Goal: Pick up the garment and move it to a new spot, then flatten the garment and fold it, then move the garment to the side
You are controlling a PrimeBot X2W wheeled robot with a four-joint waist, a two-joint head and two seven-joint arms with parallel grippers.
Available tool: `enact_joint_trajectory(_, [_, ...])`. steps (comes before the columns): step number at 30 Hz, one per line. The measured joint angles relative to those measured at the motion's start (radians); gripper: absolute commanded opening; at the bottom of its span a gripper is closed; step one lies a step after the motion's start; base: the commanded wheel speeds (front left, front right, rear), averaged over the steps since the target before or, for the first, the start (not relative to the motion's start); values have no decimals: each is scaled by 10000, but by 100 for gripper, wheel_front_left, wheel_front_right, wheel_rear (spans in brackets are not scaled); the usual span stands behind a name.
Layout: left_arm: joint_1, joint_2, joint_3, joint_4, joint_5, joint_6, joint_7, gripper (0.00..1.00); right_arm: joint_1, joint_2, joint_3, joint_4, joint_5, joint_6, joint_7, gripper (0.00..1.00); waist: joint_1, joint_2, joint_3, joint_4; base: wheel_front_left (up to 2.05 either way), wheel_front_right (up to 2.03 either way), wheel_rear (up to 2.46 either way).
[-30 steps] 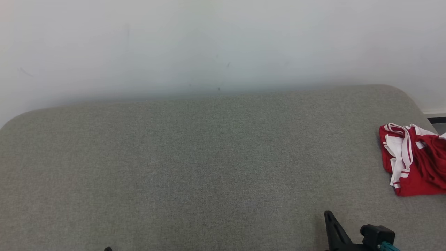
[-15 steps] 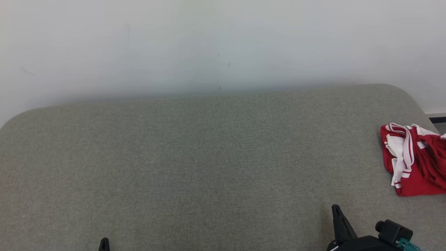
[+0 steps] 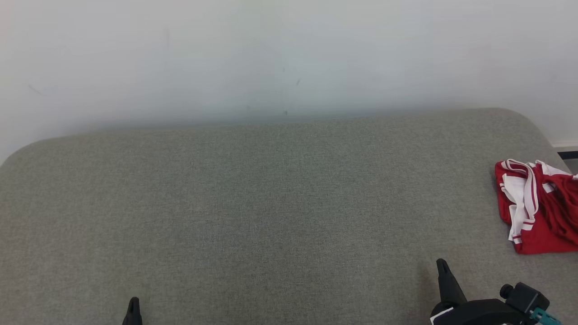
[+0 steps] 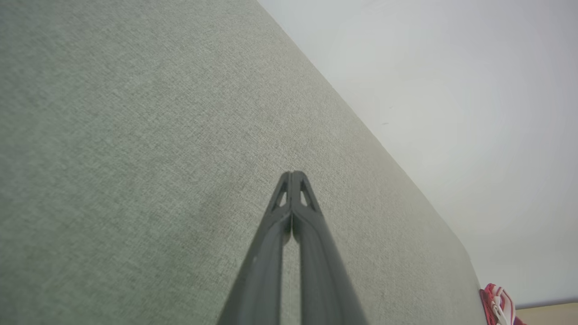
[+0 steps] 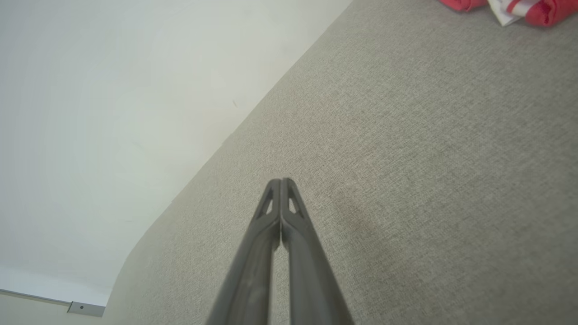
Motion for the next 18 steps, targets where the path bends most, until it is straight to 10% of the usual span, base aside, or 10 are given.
enact_joint_trajectory(18, [-329,8,107,-249,-2069,-84,550,0,-135,0,-232,-422,2311,0,539,0,0,0,42,42,0,0,0])
